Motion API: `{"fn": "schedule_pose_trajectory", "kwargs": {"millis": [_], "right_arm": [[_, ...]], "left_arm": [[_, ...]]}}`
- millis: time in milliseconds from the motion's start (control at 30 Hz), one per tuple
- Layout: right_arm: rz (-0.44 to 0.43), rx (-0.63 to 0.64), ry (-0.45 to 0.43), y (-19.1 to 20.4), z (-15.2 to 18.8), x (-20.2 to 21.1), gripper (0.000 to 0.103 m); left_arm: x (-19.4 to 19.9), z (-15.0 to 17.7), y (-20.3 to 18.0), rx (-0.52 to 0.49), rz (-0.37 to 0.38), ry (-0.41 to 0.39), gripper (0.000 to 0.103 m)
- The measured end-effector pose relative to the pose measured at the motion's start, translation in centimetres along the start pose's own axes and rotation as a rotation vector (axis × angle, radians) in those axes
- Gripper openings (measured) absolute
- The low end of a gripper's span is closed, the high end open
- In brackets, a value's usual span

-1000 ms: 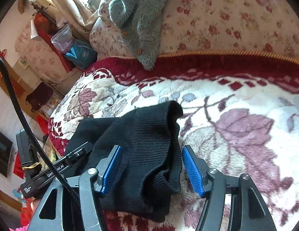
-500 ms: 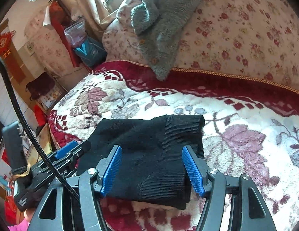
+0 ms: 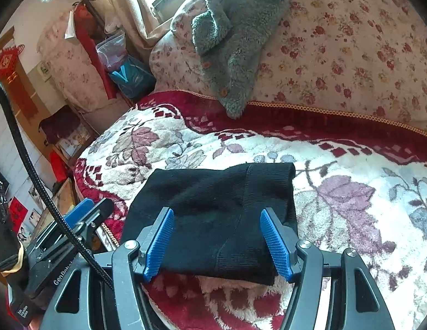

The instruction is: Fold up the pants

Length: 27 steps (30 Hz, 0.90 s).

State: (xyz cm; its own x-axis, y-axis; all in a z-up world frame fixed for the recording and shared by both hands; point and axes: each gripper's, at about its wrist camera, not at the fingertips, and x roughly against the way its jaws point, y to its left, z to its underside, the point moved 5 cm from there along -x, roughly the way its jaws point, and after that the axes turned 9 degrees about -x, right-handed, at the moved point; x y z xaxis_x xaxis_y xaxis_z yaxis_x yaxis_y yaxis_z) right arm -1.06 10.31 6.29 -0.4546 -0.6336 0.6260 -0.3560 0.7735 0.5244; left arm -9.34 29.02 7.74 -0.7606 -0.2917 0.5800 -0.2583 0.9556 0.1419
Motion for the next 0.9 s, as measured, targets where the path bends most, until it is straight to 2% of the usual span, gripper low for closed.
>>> {"fn": "schedule_pose_trajectory", "kwargs": {"millis": [200,900], "right_arm": [[-0.004,0.008,0.003,0.4,0.2,-0.1,0.064],[-0.02,0.023,0.026,1.3,1.2,-1.0,0.064]], "left_arm": [[0.2,0.2,-0.1,-0.018,-0.016,0.0,0.05],[0.1,0.5,0.3,0.015,-0.014,0.024,0.049]]}}
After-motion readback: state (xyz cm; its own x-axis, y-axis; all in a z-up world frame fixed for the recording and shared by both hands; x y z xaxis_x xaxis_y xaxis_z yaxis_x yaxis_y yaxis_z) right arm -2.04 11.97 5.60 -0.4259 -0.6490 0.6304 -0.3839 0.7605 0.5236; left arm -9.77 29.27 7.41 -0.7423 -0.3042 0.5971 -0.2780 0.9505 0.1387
